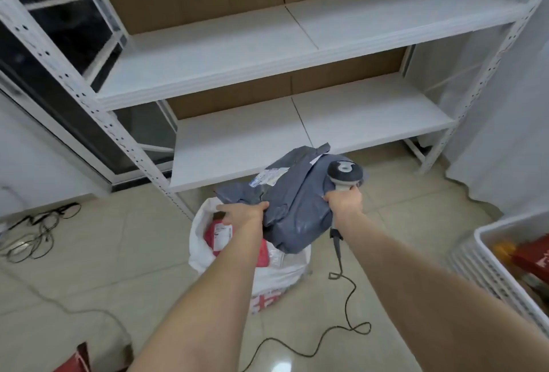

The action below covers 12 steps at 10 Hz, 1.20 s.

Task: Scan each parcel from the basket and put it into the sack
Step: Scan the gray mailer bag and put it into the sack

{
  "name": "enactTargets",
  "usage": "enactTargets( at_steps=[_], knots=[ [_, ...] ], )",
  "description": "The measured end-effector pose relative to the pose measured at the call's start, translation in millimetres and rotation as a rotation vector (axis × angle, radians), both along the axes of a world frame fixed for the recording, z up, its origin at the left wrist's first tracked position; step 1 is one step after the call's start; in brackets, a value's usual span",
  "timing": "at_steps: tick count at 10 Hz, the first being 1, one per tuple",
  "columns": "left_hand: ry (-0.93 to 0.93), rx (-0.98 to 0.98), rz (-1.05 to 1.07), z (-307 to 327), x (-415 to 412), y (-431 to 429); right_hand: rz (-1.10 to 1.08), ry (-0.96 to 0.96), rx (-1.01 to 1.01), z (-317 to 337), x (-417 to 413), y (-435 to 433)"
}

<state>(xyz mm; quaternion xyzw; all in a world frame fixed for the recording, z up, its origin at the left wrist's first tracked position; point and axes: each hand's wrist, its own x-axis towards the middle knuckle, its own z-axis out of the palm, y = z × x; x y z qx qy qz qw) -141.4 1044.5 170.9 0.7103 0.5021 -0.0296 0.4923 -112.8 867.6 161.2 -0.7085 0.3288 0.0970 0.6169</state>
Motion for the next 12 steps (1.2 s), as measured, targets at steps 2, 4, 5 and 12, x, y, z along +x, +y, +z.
enactTargets(
  at_steps=[2,4,5,12],
  knots=[
    [0.091,-0.036,-0.034,-70,6,55,0.135,0.155,-0.105,-72,37,63],
    [0.184,-0.083,0.068,-183,45,98,0.27,0.324,-0.041,-184,95,100],
    [0.175,0.047,0.129,-212,53,122,0.317,0.318,-0.107,-210,106,127],
    [0.626,0.29,-1.165,-431,103,242,0.585,0.399,-0.103,-429,128,284]
  ],
)
